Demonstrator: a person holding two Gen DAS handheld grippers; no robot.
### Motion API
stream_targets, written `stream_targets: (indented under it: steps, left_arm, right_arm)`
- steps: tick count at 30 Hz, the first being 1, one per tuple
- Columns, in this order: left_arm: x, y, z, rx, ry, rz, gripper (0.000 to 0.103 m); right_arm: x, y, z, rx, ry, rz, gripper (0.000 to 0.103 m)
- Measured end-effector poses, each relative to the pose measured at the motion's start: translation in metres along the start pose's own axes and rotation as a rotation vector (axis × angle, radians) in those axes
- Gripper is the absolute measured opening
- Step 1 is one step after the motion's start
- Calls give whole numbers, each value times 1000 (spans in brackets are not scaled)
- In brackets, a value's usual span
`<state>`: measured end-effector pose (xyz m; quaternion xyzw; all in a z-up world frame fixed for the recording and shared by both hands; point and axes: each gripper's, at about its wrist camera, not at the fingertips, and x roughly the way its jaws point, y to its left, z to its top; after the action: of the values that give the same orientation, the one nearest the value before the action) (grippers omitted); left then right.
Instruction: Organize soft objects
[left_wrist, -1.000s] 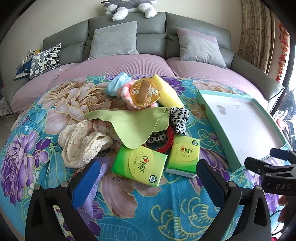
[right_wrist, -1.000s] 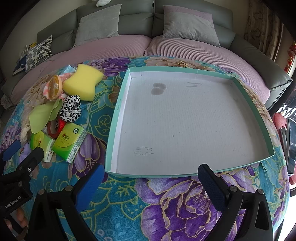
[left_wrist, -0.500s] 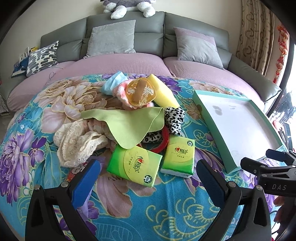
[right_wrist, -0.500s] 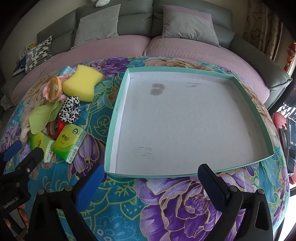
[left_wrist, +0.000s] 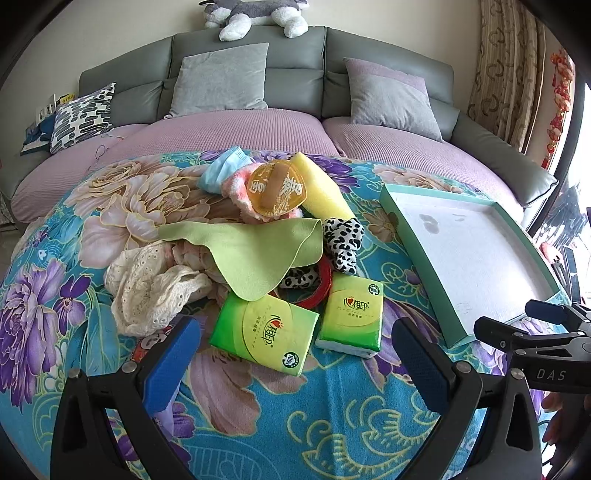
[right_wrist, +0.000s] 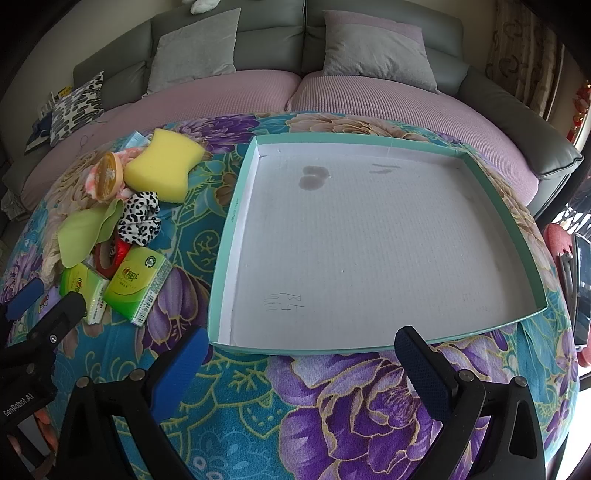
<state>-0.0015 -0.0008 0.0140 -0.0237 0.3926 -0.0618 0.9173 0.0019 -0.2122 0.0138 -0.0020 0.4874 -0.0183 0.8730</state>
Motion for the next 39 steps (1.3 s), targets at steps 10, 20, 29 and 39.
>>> stream_targets:
  steps: [10,20,29,39]
  left_arm:
    - [-1,0,0,-1,0,1,103]
    - [-2,1,2,-4,-1,-4,103]
    - [-2,1,1,-5,3,-6,103]
    - [-13,15,4,-21,-2,8,103]
  right_arm:
    - [0,0,0,-1,-1,0,103]
    - [0,1,-1,-3,-1,-2,103]
    - [0,0,0,-2,-1,-3,103]
    - [-3,3,-1,-6,-18,-16,103]
